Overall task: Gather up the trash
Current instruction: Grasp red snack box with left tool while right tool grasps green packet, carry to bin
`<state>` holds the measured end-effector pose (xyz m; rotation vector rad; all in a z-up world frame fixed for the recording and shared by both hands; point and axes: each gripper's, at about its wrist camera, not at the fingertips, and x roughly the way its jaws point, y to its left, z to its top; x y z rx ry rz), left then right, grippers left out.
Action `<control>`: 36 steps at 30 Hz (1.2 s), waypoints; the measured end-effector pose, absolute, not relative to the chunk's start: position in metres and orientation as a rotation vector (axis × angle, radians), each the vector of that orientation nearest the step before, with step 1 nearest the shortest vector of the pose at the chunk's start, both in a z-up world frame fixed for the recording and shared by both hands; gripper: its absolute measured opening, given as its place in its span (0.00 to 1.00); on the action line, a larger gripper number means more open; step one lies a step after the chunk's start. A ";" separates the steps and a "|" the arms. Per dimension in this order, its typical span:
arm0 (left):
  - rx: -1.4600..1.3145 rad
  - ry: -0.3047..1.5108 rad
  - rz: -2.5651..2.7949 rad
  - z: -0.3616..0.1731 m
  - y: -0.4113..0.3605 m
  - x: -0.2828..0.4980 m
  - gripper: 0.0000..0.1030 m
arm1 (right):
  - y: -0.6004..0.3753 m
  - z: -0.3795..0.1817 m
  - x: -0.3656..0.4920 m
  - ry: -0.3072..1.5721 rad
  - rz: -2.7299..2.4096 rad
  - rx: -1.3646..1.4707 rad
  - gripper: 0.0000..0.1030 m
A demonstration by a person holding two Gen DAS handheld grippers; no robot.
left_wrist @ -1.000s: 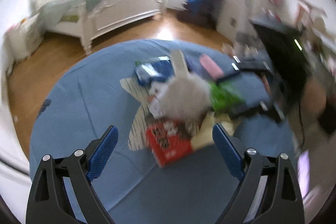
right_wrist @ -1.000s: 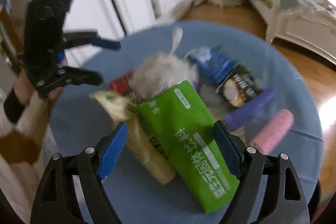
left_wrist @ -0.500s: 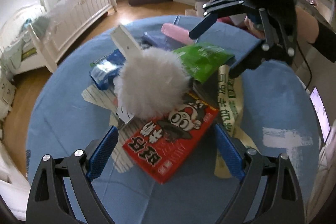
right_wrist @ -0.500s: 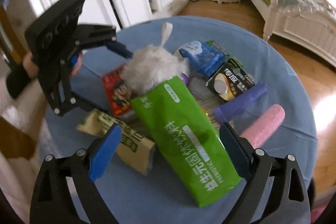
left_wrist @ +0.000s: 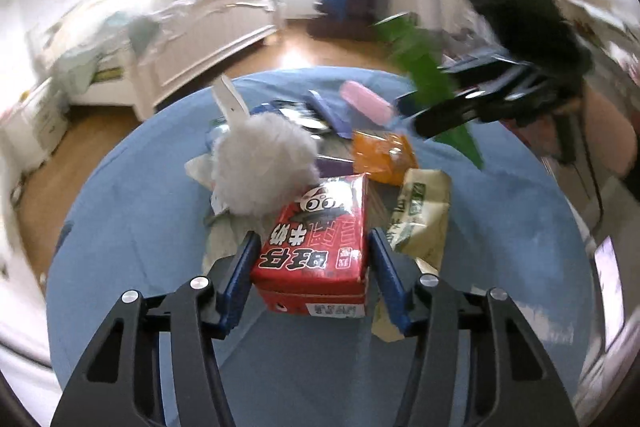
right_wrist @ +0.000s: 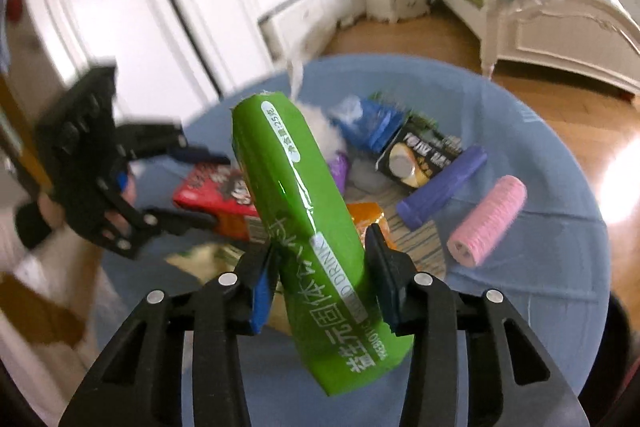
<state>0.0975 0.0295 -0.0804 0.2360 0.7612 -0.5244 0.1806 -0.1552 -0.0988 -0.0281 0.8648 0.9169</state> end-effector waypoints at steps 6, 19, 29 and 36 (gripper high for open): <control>0.124 0.781 -0.412 -0.079 0.038 0.104 0.53 | -0.208 -0.082 0.161 0.758 0.794 0.186 0.41; -0.003 0.848 -0.397 -0.081 0.031 0.094 0.48 | -0.264 -0.076 0.122 0.684 0.736 0.238 0.41; -0.204 0.679 -0.576 -0.013 -0.060 0.104 0.48 | -0.329 -0.063 0.110 0.487 0.454 0.252 0.41; -0.224 0.728 -0.686 -0.023 -0.170 0.155 0.48 | -0.373 -0.094 0.133 0.503 0.220 0.216 0.41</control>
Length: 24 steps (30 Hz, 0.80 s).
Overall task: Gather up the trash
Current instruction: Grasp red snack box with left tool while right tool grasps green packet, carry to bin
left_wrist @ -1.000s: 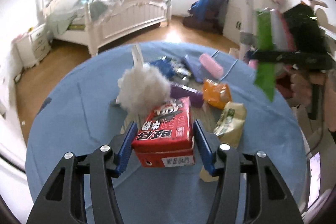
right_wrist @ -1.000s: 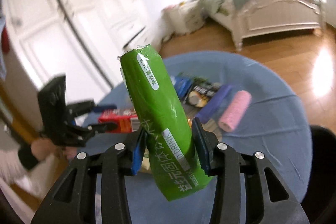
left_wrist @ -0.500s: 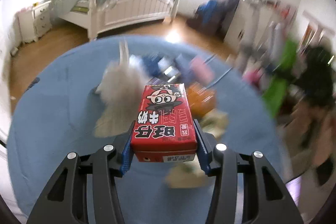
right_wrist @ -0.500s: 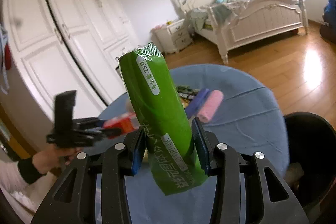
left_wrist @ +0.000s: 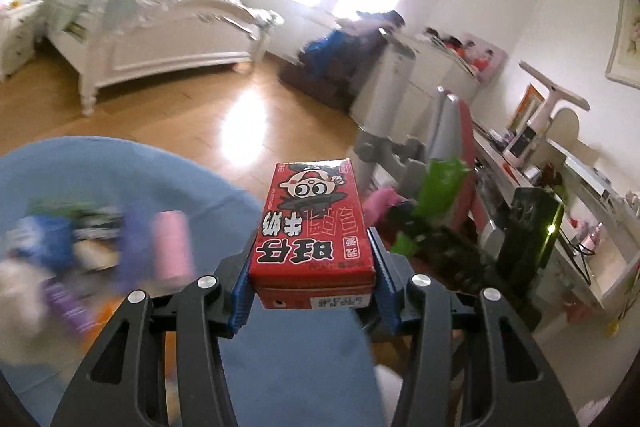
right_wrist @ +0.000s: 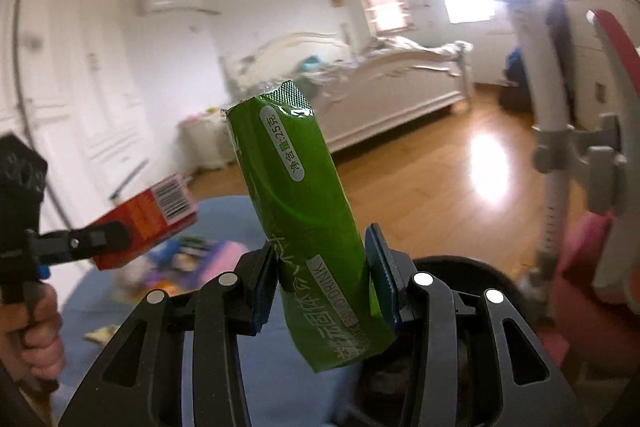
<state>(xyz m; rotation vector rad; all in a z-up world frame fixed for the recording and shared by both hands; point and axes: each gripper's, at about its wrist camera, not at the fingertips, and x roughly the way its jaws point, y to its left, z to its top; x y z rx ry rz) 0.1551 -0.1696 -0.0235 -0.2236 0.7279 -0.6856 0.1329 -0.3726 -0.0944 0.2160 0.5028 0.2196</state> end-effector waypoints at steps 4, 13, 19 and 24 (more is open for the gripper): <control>-0.245 0.793 -0.710 -0.043 -0.219 0.185 0.48 | -0.396 -0.115 0.150 0.539 0.132 0.214 0.41; -0.244 0.889 -0.740 -0.074 -0.268 0.213 0.48 | -0.436 -0.157 0.174 0.613 0.075 0.250 0.41; -0.225 0.941 -0.711 -0.082 -0.274 0.223 0.51 | -0.445 -0.168 0.182 0.647 0.072 0.249 0.63; -0.206 0.934 -0.654 -0.074 -0.267 0.223 0.85 | -0.443 -0.164 0.176 0.662 0.060 0.231 0.77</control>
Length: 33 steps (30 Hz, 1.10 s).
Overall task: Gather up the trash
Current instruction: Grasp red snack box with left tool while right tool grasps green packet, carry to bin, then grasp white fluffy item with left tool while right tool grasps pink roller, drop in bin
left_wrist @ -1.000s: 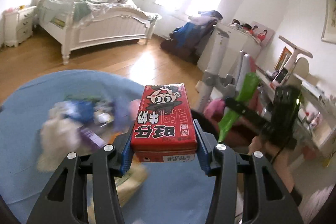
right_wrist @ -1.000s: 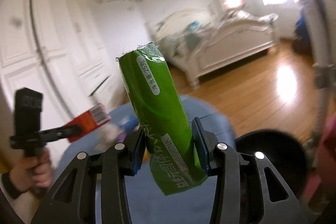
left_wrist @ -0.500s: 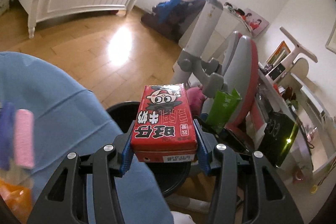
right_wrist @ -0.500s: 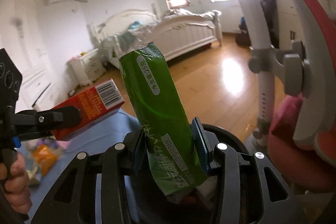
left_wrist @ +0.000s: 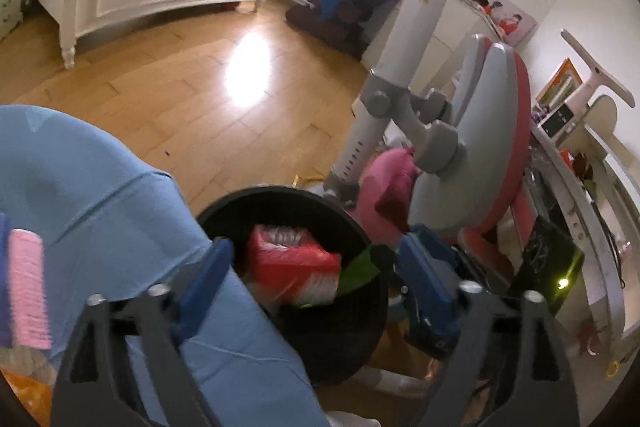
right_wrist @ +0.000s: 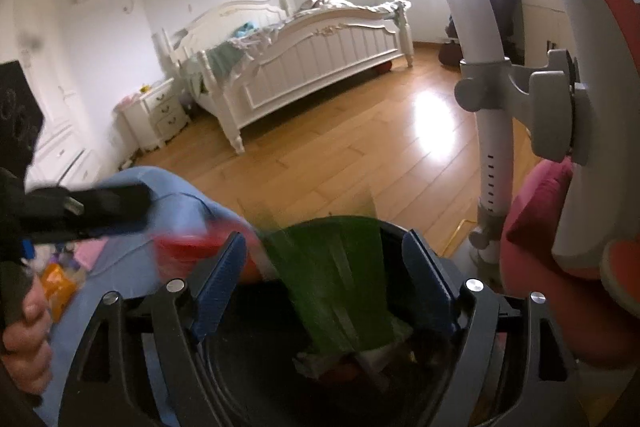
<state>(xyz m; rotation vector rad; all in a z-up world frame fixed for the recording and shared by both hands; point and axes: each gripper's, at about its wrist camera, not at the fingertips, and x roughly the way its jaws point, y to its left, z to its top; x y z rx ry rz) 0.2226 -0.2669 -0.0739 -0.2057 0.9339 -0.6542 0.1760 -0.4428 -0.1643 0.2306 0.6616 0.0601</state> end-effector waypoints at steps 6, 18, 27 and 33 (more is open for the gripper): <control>-0.217 0.878 -0.649 -0.047 -0.226 0.192 0.88 | -0.429 -0.154 0.169 0.686 0.104 0.262 0.77; -0.198 0.763 -0.275 -0.020 -0.036 0.149 0.90 | -0.290 -0.108 0.190 0.759 0.440 0.207 0.77; -0.168 0.862 -0.139 -0.072 0.039 0.163 0.93 | -0.179 -0.123 0.236 0.918 0.506 0.056 0.64; -0.155 0.906 -0.162 -0.095 0.042 0.178 0.63 | -0.150 -0.143 0.250 0.976 0.455 -0.046 0.39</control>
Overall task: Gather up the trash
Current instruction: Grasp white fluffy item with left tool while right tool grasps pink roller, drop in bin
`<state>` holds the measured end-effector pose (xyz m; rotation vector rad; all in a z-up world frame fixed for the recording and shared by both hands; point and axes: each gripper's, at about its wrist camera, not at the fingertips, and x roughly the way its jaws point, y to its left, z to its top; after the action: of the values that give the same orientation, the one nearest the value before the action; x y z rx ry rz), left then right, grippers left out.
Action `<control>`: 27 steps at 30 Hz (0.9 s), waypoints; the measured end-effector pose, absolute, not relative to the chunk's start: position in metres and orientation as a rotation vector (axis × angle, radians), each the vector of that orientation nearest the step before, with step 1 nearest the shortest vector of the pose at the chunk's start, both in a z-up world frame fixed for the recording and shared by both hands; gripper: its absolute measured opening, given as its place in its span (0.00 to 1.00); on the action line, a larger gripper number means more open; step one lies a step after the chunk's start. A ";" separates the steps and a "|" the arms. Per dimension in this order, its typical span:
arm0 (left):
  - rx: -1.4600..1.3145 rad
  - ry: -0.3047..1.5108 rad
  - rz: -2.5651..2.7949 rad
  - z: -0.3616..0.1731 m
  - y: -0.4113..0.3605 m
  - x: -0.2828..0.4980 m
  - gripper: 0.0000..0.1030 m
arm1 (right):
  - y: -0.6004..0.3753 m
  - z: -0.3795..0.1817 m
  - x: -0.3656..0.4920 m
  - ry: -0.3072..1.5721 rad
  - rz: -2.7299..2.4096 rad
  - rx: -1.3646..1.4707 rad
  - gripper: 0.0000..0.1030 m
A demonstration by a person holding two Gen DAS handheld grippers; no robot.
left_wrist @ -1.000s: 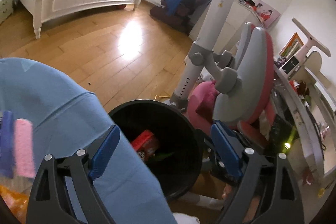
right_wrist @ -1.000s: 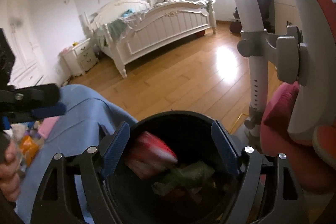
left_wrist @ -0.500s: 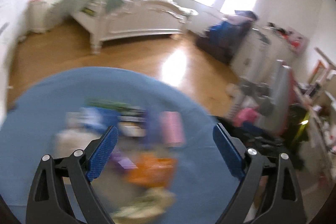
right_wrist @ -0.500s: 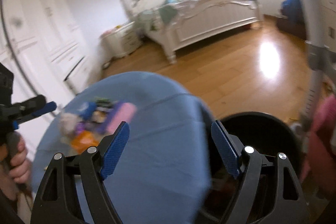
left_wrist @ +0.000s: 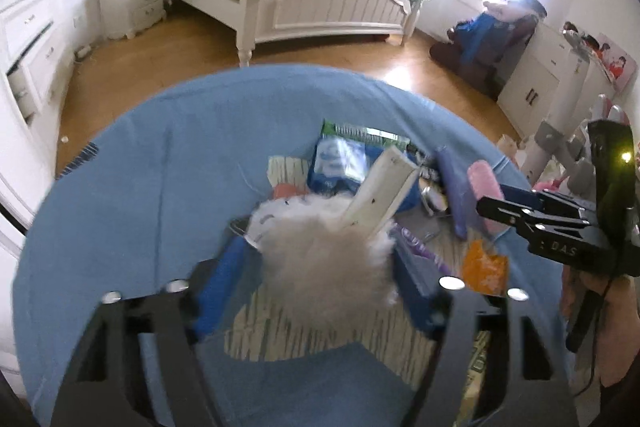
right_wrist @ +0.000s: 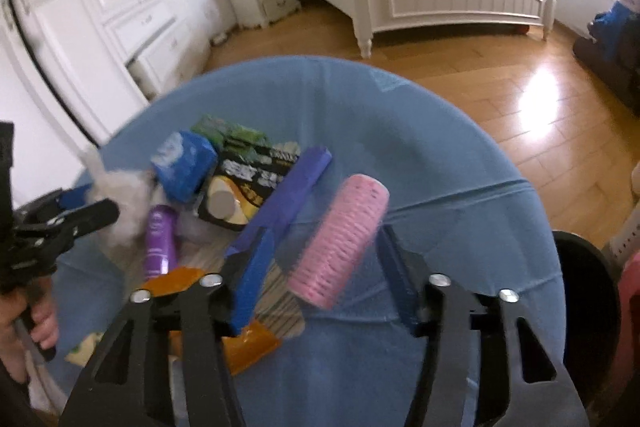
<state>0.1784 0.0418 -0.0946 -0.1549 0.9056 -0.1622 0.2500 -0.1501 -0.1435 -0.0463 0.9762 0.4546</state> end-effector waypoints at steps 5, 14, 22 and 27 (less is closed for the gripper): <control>-0.246 0.837 -0.169 -0.090 0.056 0.169 0.39 | -0.153 -0.147 0.243 0.938 0.472 -0.015 0.29; -0.284 0.671 -0.273 -0.018 0.026 0.147 0.38 | -0.233 -0.094 0.185 0.651 0.437 0.155 0.29; -0.263 0.640 -0.527 0.013 -0.080 0.159 0.38 | -0.310 -0.057 0.127 0.402 0.217 0.082 0.29; -0.281 0.679 -0.668 0.000 -0.149 0.176 0.38 | -0.356 -0.063 0.118 0.392 0.130 0.074 0.29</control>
<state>0.1764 -0.1490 0.0005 -0.2812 0.6791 -0.6683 0.1177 -0.3561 -0.0625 0.0741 0.3923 0.1295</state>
